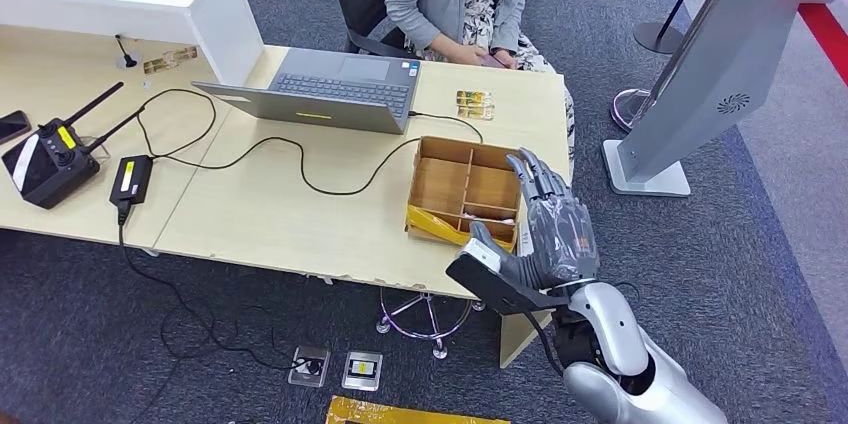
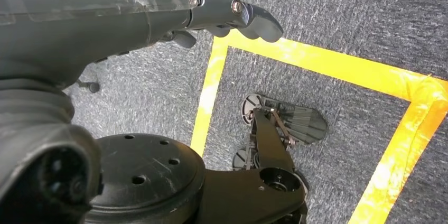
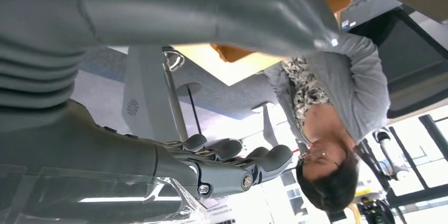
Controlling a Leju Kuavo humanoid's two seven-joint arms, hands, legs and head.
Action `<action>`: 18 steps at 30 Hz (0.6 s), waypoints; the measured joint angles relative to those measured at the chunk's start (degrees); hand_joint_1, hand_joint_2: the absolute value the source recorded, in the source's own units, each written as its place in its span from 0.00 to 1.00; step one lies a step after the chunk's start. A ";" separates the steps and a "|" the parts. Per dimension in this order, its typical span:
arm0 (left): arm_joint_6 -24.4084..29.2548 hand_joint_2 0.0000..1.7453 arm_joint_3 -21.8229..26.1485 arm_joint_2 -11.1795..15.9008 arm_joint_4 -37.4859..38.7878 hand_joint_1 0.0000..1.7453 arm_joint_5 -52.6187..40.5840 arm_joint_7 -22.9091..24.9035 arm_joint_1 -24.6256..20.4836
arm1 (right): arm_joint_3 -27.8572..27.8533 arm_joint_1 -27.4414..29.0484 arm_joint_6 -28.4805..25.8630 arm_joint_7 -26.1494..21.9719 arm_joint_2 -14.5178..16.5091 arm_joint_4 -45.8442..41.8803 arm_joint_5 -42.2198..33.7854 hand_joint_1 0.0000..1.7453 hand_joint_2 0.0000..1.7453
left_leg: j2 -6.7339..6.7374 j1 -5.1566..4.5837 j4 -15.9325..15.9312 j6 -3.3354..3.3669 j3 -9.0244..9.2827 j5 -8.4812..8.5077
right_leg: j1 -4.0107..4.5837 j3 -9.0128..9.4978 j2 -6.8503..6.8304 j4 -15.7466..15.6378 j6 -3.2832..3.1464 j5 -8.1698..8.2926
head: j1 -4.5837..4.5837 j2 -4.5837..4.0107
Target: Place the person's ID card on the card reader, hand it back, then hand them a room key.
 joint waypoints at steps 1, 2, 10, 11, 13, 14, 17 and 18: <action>0.12 0.00 0.00 -0.01 0.00 0.00 0.01 0.04 -0.01 | 0.16 0.46 -0.03 0.53 0.24 -0.19 0.50 0.00 1.00 | 0.00 0.00 0.00 0.00 0.00 0.00 | 0.00 0.00 0.01 0.00 0.00 0.00 | -0.01 0.00; 0.21 0.00 0.00 -0.01 0.00 0.00 0.01 0.07 -0.02 | 0.29 0.82 -0.04 0.88 0.47 -0.33 0.80 0.00 1.00 | 0.00 0.00 0.00 0.00 0.00 0.00 | 0.00 -0.01 0.01 0.00 0.00 0.00 | -0.01 0.00; 1.27 0.00 0.00 -0.05 0.00 0.00 -0.01 0.77 -0.05 | 0.56 2.96 -0.84 3.46 2.25 -0.77 5.03 0.00 1.00 | 0.00 0.00 0.00 -0.01 0.00 -0.01 | 0.00 -0.01 0.01 0.00 -0.03 -0.02 | -0.01 0.00; 1.74 0.00 0.00 -0.09 0.00 0.00 -0.01 0.96 -0.07 | 0.56 3.27 -1.00 3.73 2.63 -0.74 5.79 0.00 1.00 | 0.00 0.00 0.00 -0.01 0.00 -0.01 | 0.00 -0.01 0.01 0.00 -0.03 -0.02 | -0.01 0.00; 3.30 0.00 0.00 -0.41 0.00 0.00 0.01 1.42 -0.08 | 0.56 3.79 -1.19 4.12 3.54 -0.53 7.16 0.00 1.00 | 0.00 0.01 0.00 -0.01 0.00 -0.01 | 0.01 -0.01 0.00 0.00 -0.04 -0.02 | -0.01 0.00; 4.21 0.00 0.01 -0.69 0.00 0.00 0.01 1.64 -0.09 | 0.56 3.95 -1.19 4.23 4.04 -0.26 7.68 0.00 1.00 | 0.00 0.01 -0.01 -0.01 0.00 -0.01 | 0.01 0.00 0.00 0.00 -0.04 -0.02 | -0.01 0.00; 6.06 0.00 0.01 -1.69 -0.02 0.00 0.02 2.16 -0.10 | 0.56 4.17 -1.06 4.27 5.65 1.08 8.83 0.00 1.00 | 0.00 0.01 -0.01 -0.01 0.00 -0.01 | 0.01 0.00 0.00 0.00 -0.04 -0.03 | 0.01 0.00; 6.34 0.00 0.00 -1.95 -0.02 0.00 0.02 2.35 -0.10 | 0.56 4.18 -1.00 4.25 6.24 1.61 9.16 0.00 1.00 | 0.00 0.01 -0.01 -0.01 0.00 -0.01 | 0.01 0.00 0.00 0.01 -0.04 -0.03 | 0.01 0.00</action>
